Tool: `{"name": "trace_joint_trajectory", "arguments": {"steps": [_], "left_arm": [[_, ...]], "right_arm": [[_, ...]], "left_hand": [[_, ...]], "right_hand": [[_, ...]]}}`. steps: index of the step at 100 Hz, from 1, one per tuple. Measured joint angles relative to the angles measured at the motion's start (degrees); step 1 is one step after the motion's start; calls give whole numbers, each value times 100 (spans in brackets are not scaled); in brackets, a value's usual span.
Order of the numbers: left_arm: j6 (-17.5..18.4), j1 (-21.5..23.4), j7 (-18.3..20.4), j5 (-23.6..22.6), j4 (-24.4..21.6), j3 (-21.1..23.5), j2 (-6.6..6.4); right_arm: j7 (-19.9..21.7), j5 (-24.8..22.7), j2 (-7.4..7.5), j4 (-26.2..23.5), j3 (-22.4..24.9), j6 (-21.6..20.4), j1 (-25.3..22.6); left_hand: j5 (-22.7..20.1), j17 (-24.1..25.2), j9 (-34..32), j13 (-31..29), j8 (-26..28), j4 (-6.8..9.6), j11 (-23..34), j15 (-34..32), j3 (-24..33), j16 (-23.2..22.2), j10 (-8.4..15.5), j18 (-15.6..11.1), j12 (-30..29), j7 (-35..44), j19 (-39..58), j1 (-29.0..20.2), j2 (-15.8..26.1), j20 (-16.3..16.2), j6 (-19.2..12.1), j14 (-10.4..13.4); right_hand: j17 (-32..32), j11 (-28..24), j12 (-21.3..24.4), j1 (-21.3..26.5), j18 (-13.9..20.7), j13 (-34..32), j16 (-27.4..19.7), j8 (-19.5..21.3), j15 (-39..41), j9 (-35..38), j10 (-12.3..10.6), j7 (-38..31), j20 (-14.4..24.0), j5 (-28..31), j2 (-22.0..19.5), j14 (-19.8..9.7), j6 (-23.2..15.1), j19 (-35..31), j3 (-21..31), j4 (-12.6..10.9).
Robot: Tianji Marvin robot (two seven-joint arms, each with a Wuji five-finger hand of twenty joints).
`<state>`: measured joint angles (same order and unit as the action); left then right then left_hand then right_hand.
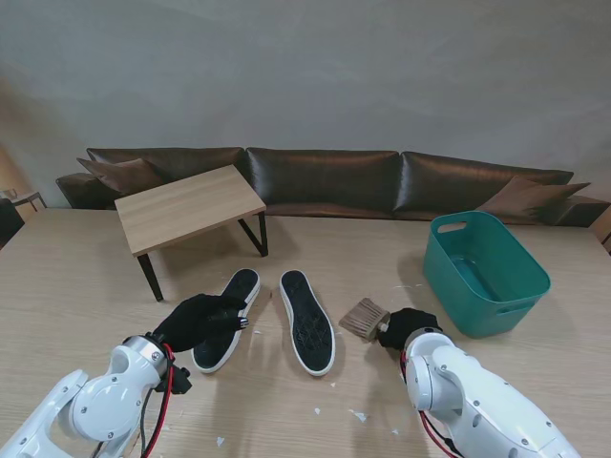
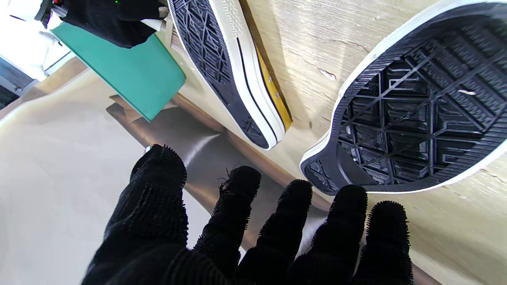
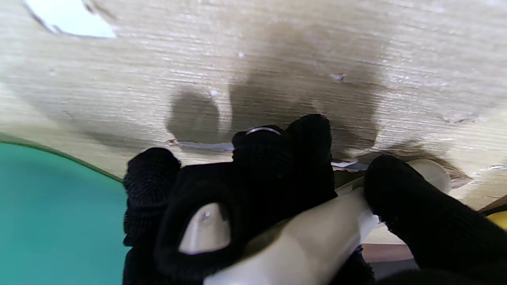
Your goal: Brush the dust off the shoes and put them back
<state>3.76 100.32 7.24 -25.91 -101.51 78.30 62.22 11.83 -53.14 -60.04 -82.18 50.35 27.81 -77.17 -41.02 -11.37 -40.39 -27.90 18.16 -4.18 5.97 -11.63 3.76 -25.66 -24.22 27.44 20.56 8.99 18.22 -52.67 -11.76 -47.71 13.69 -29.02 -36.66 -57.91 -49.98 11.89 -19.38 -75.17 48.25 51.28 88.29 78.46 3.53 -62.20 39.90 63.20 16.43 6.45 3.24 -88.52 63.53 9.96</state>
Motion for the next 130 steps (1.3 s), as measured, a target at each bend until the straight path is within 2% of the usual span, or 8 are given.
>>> {"name": "trace_joint_trajectory", "arguments": {"steps": [10,27,39,68,86,99,111,130], "left_arm": [[-11,0,14,1,-1,0,-3],[-21,1,16,0,-2,3,-4],[-11,3,-18,-5,-2,4,-4],[34,72,-73,22,-35,98,4],[33,99,-54,-23,-73,133,1],[32,108,-62,-75,-80,149,1],[24,131,-75,-106,-93,179,2],[19,253,-138,-194,-162,300,9]], "right_arm": [[-32,65,-9,-44,142,-38,-88],[-358,301,-77,-191,435,122,-319],[-663,503,-139,-336,576,316,-451],[-971,634,-237,-861,685,512,-527],[-938,699,-259,-859,321,556,-66],[-822,735,-270,-753,73,301,335],[-780,803,-283,-519,-316,252,759],[-796,1216,-404,5,-775,159,1297]], "left_hand": [[0,0,0,0,0,0,0,0,-1,0,0,0,0,0,0,0,0,0,1,0],[0,0,0,0,1,0,0,0,-60,0,0,0,0,0,-1,0,0,0,2,2],[-1,0,0,0,1,0,0,0,-62,0,0,0,0,0,-1,0,0,0,2,4],[-1,15,0,0,2,0,0,0,-139,0,0,-7,0,0,-46,0,0,0,2,11],[-1,81,0,8,2,0,0,0,-151,0,0,-64,0,0,-51,0,0,0,2,36],[-1,134,0,41,2,0,0,45,-168,0,1,-79,0,0,-113,0,0,3,2,44],[-1,141,0,41,2,0,0,57,-216,0,6,-108,0,0,-119,0,0,7,2,51],[-1,141,0,41,2,0,0,57,-218,0,26,-122,0,0,-120,0,0,9,2,54]], "right_hand": [[0,-27,-43,0,-88,0,79,2,145,60,60,72,0,175,147,85,29,-5,115,-1],[0,-105,-45,59,-150,0,293,14,396,105,129,83,0,256,273,174,101,-91,157,-1],[0,-160,-46,61,-221,0,365,40,474,118,160,99,0,308,273,205,128,-93,158,-1],[0,-161,-42,120,-292,0,384,51,527,119,199,120,0,312,274,236,180,-155,158,-1],[0,-162,-39,120,-294,0,424,66,540,119,200,127,0,313,274,237,183,-155,158,-1],[0,-162,-36,120,-295,1,426,73,541,119,200,133,0,313,274,237,183,-155,158,-1],[0,-162,-28,120,-295,1,426,76,541,119,200,135,0,313,274,237,184,-155,158,-1],[0,-162,-20,120,-295,1,426,90,541,119,200,145,0,314,274,237,184,-155,158,-1]]}}
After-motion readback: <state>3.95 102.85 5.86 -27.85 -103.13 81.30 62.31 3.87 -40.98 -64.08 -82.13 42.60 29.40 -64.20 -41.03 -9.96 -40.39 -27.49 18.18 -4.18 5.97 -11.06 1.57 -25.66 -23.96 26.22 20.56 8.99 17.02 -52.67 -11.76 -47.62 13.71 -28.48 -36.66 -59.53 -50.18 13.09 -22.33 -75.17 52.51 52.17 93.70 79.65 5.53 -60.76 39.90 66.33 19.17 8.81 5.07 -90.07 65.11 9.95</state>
